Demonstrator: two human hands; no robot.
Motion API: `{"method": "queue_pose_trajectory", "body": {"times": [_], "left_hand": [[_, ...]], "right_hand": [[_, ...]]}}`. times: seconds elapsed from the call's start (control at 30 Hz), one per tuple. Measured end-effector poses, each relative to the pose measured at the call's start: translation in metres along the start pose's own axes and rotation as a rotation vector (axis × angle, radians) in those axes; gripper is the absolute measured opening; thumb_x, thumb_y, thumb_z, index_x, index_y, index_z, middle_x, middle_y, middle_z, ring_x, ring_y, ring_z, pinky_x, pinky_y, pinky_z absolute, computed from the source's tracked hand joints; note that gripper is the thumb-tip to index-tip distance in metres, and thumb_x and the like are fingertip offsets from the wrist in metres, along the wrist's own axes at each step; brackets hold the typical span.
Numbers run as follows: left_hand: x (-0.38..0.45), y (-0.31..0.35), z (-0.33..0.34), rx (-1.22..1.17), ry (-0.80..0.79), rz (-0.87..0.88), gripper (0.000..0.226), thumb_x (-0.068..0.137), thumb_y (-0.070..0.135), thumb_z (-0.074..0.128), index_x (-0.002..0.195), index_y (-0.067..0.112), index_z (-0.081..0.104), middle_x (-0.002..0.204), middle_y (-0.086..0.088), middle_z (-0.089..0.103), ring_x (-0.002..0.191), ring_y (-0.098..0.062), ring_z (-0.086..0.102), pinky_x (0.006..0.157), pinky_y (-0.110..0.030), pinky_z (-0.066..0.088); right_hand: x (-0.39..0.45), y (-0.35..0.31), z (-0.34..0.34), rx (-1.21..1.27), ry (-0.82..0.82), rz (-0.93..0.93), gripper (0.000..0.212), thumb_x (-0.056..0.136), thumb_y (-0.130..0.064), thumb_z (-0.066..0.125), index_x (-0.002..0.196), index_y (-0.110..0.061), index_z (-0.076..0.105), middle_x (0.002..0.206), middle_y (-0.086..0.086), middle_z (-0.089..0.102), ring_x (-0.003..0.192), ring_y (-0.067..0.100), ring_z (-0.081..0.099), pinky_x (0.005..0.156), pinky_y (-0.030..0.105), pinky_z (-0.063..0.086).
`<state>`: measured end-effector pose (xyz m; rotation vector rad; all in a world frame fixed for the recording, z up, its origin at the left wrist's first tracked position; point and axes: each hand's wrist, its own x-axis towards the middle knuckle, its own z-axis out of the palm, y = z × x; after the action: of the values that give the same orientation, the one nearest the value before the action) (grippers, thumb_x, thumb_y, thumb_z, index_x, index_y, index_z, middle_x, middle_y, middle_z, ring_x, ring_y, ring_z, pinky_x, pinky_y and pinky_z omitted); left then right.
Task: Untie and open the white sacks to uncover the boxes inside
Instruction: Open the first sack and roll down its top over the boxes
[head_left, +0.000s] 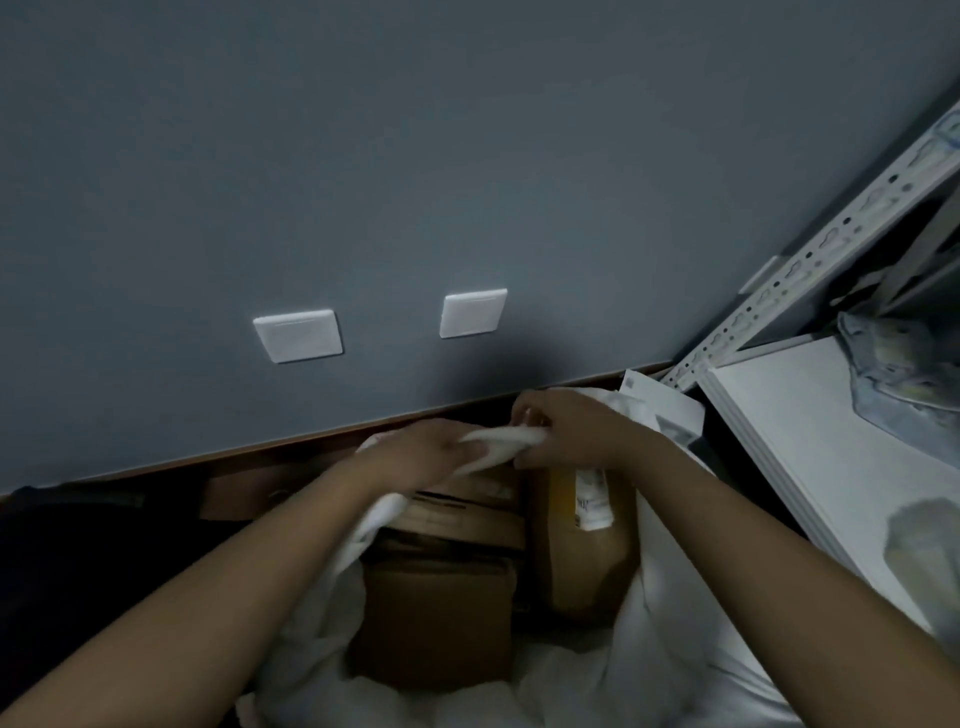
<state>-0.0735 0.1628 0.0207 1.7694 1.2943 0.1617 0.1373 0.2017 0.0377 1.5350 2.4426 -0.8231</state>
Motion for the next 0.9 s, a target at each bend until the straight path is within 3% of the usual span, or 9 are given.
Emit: {"method": "queue_pose_trajectory", "body": {"times": [0.07, 0.17, 0.27, 0.37, 0.47, 0.53, 0.63, 0.73, 0.9], "left_hand": [[0.008, -0.011, -0.013, 0.054, 0.064, -0.069, 0.033, 0.096, 0.051, 0.040, 0.087, 0.028, 0.061, 0.094, 0.003, 0.064, 0.087, -0.013, 0.056, 0.072, -0.026, 0.040], [0.022, 0.000, 0.005, 0.628, 0.254, -0.009, 0.031, 0.098, 0.045, 0.041, 0.112, 0.021, 0.055, 0.111, -0.001, 0.055, 0.099, -0.019, 0.051, 0.079, -0.031, 0.041], [0.035, 0.008, 0.015, 0.325, 0.209, 0.142, 0.025, 0.100, 0.032, 0.043, 0.106, 0.014, 0.058, 0.104, -0.003, 0.060, 0.095, -0.020, 0.057, 0.075, -0.028, 0.038], [0.046, 0.006, -0.009, 0.011, 0.118, -0.025, 0.034, 0.101, 0.036, 0.038, 0.113, 0.014, 0.062, 0.107, 0.004, 0.055, 0.104, -0.017, 0.054, 0.078, -0.022, 0.032], [0.060, 0.010, -0.006, 0.414, 0.199, -0.125, 0.045, 0.101, 0.042, 0.033, 0.123, 0.012, 0.056, 0.125, -0.007, 0.056, 0.114, -0.025, 0.052, 0.087, -0.029, 0.036], [0.067, 0.023, 0.014, 0.587, 0.246, 0.001, 0.040, 0.099, 0.042, 0.040, 0.126, 0.015, 0.051, 0.128, -0.008, 0.052, 0.115, -0.026, 0.049, 0.090, -0.034, 0.039], [0.080, 0.030, 0.028, 0.369, 0.176, 0.198, 0.028, 0.101, 0.027, 0.042, 0.122, 0.015, 0.055, 0.122, -0.005, 0.057, 0.112, -0.021, 0.053, 0.087, -0.024, 0.036], [0.094, 0.025, 0.004, 0.046, 0.087, 0.039, 0.033, 0.101, 0.036, 0.038, 0.116, 0.019, 0.061, 0.120, -0.005, 0.061, 0.099, -0.014, 0.056, 0.083, -0.026, 0.042], [0.119, 0.038, 0.006, 0.423, 0.142, 0.135, 0.041, 0.094, 0.045, 0.048, 0.123, 0.017, 0.054, 0.124, -0.006, 0.054, 0.113, -0.025, 0.049, 0.092, -0.036, 0.041]], "right_hand": [[-0.003, 0.010, 0.005, -0.047, 0.096, -0.049, 0.046, 0.080, -0.056, 0.064, 0.112, -0.023, 0.065, 0.102, -0.003, 0.063, 0.090, 0.013, 0.057, 0.079, 0.034, 0.049], [-0.001, 0.016, 0.011, 0.188, 0.036, -0.026, 0.069, 0.070, -0.073, 0.054, 0.100, -0.014, 0.071, 0.099, 0.008, 0.068, 0.090, 0.022, 0.063, 0.082, 0.046, 0.051], [0.003, 0.029, 0.002, 0.269, 0.030, 0.051, 0.062, 0.064, -0.073, 0.061, 0.103, -0.025, 0.070, 0.100, -0.004, 0.068, 0.090, 0.015, 0.063, 0.083, 0.043, 0.053], [-0.005, 0.044, -0.005, 0.149, 0.168, 0.043, 0.038, 0.079, -0.053, 0.067, 0.110, -0.031, 0.065, 0.096, -0.016, 0.060, 0.087, 0.006, 0.056, 0.072, 0.026, 0.047], [-0.008, 0.051, 0.006, 0.287, 0.159, 0.113, 0.019, 0.094, -0.039, 0.056, 0.107, -0.027, 0.064, 0.089, -0.011, 0.059, 0.083, 0.010, 0.055, 0.068, 0.024, 0.039], [-0.003, 0.054, 0.010, 0.492, 0.061, 0.212, 0.023, 0.097, -0.038, 0.050, 0.108, -0.023, 0.063, 0.093, -0.008, 0.061, 0.089, 0.012, 0.056, 0.074, 0.024, 0.041], [-0.003, 0.063, 0.006, 0.657, 0.068, 0.309, 0.036, 0.095, -0.044, 0.051, 0.122, -0.021, 0.061, 0.109, -0.005, 0.059, 0.102, 0.013, 0.056, 0.080, 0.021, 0.043], [-0.011, 0.073, 0.010, 0.401, 0.151, 0.212, 0.043, 0.092, -0.044, 0.057, 0.130, -0.026, 0.053, 0.117, -0.010, 0.053, 0.108, 0.013, 0.054, 0.077, 0.023, 0.041], [-0.003, 0.081, 0.012, 0.729, 0.190, 0.249, 0.032, 0.095, -0.037, 0.055, 0.122, -0.022, 0.061, 0.119, 0.000, 0.062, 0.107, 0.018, 0.059, 0.088, 0.029, 0.047]]}}
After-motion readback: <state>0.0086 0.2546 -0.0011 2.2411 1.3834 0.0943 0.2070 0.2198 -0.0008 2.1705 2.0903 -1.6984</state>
